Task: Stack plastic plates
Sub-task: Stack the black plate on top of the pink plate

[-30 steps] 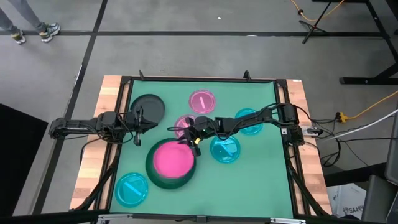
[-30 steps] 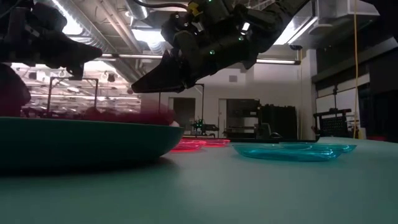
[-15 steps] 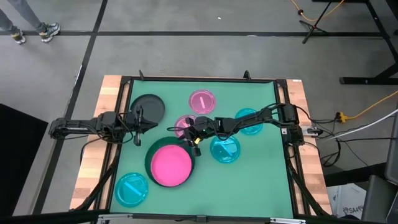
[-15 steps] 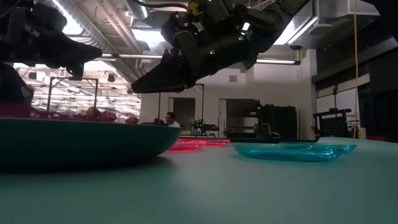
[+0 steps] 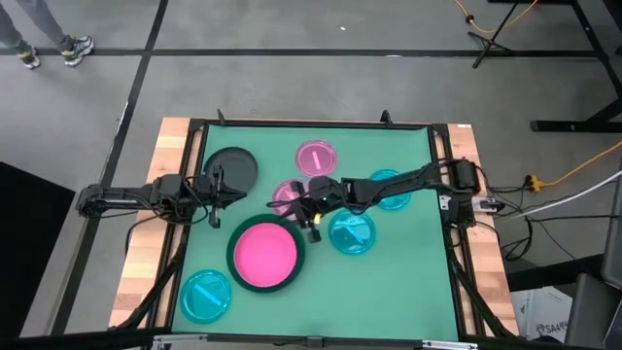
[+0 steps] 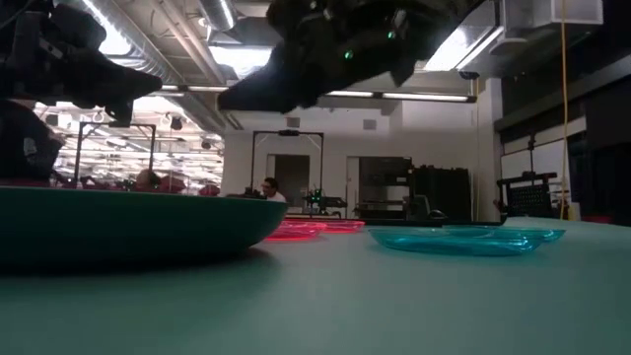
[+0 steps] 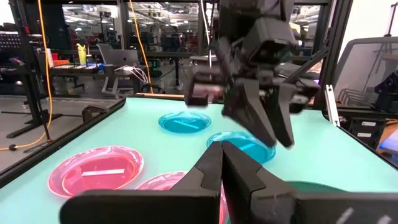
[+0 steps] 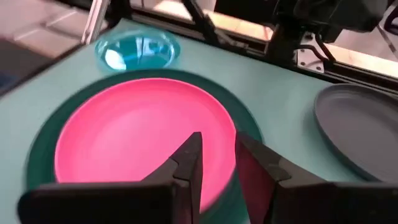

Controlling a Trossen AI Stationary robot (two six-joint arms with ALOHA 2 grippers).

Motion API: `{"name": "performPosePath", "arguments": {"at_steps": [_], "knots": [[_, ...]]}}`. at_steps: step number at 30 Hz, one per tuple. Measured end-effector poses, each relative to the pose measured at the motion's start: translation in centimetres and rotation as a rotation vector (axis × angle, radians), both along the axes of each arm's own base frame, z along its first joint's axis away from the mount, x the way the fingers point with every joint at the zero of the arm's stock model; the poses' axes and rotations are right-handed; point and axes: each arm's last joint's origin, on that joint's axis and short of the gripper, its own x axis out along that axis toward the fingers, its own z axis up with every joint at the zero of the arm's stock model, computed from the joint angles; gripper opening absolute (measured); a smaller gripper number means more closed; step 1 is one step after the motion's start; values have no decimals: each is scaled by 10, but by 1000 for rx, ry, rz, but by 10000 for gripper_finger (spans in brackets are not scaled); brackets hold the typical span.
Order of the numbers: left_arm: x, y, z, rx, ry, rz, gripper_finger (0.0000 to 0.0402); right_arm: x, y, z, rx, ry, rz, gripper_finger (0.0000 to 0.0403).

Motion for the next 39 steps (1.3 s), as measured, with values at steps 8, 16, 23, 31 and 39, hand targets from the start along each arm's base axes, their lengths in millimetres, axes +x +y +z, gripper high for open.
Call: {"name": "performPosePath", "arguments": {"at_steps": [8,16,23,31,39], "knots": [[0,0,0,0,0,5,0,-39,-3,54,-142,66,0,83],[0,3,2,-83,-29,93,0,-100,-9,107,-285,162,-92,83],[-1,4,2,-179,-54,121,10,-155,-14,130,-400,190,-162,83],[-4,10,8,-284,-164,347,89,-199,-16,86,-391,165,-201,83],[-9,14,22,-429,-329,473,137,-207,-23,37,-330,86,-261,83]]}}
